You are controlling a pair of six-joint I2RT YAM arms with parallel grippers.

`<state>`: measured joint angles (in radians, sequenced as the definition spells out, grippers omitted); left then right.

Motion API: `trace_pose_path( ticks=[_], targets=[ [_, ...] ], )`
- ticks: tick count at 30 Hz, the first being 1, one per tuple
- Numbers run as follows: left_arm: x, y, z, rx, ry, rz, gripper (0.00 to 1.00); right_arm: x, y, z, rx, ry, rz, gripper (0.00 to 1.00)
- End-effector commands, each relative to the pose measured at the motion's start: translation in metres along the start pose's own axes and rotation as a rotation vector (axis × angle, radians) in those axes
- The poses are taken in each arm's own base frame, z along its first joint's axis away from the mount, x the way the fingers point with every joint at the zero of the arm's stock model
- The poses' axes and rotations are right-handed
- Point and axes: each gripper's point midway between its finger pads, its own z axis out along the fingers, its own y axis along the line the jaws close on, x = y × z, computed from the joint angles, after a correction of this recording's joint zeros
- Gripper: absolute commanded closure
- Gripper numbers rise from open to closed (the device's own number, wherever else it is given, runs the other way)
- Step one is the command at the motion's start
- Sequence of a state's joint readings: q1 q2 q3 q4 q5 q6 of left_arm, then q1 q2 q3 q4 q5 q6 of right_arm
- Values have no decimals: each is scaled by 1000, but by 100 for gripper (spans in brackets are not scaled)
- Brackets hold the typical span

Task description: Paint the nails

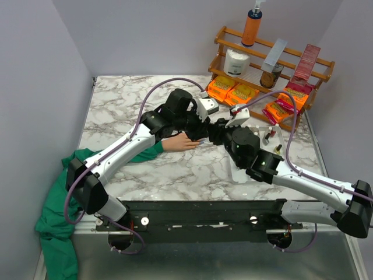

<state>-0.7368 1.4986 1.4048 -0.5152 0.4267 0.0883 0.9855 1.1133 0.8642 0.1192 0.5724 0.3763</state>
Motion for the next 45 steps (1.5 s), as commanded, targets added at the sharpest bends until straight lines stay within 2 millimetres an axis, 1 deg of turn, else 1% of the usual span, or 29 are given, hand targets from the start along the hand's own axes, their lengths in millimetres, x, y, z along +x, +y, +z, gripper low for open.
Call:
trace_pose_path(
  ticks=[1,2,3,5,6,7,9,10,11,12,13,14,15,16,17,18,19,20,22,24,26,28,30,32,35,37,38,40,45],
  targets=[
    [-27,5,2,2,-119,42,100,-9,15,-10,-63,6,9,43],
    [-27,0,1,36,-125,37,100,-11,14,-10,-79,5,-40,37],
    [-26,0,0,44,-126,30,100,-14,14,-13,-95,4,-62,30],
    [-26,-2,-2,64,-133,25,100,-18,7,-14,-107,2,-112,24],
    [-26,-5,-2,81,-132,29,100,-19,14,-20,-181,7,-118,19],
    [-26,-7,-3,89,-132,35,100,-23,11,-21,-207,3,-126,18],
    [-21,-14,-5,130,-116,74,100,-22,19,-31,-322,13,-166,14],
    [-20,-16,-7,146,-113,87,100,-31,15,-38,-340,-13,-175,13],
    [-16,-22,-10,172,-99,97,100,-34,12,-43,-362,-20,-207,12],
    [-15,-28,-12,211,-101,139,100,-32,19,-52,-444,-14,-228,11],
    [-14,-33,-16,236,-101,150,100,-37,10,-59,-470,-35,-250,11],
    [-11,-38,-18,260,-89,153,100,-37,10,-64,-528,-49,-314,11],
    [-10,-40,-20,274,-91,175,100,-29,25,-82,-695,-44,-371,11],
    [-10,-46,-24,300,-99,187,100,-24,23,-88,-744,-45,-411,11],
    [-6,-49,-25,318,-88,193,100,-27,28,-101,-819,-83,-487,11],
    [-5,-53,-28,344,-86,204,100,-24,42,-119,-950,-95,-523,11],
    [-5,-61,-31,393,-96,239,100,-12,42,-127,-999,-48,-542,11],
    [1,-69,-36,434,-81,235,100,-18,46,-132,-1036,-68,-585,12],
    [2,-79,-43,488,-88,270,100,-12,47,-137,-1082,-32,-610,13],
    [5,-88,-48,534,-81,273,100,-13,51,-141,-1136,-48,-653,14],
    [10,-95,-53,580,-75,289,100,-13,55,-142,-1171,-46,-659,14],
    [11,-103,-58,621,-80,309,100,-19,60,-142,-1206,-44,-658,18],
    [17,-113,-65,677,-80,340,100,-23,63,-143,-1221,-52,-669,18],
    [22,-122,-71,715,-70,352,100,-24,65,-141,-1229,-43,-667,19],
    [24,-130,-77,753,-82,381,100,-24,69,-139,-1267,-23,-651,20],
    [23,-132,-78,763,-86,388,100,-18,72,-142,-1311,16,-623,30],
    [23,-133,-79,766,-86,392,100,-18,75,-140,-1333,30,-612,37],
    [22,-135,-79,776,-92,398,100,-15,79,-146,-1397,53,-580,49],
    [19,-139,-82,794,-99,407,100,-7,79,-144,-1417,84,-559,49]
  ],
)
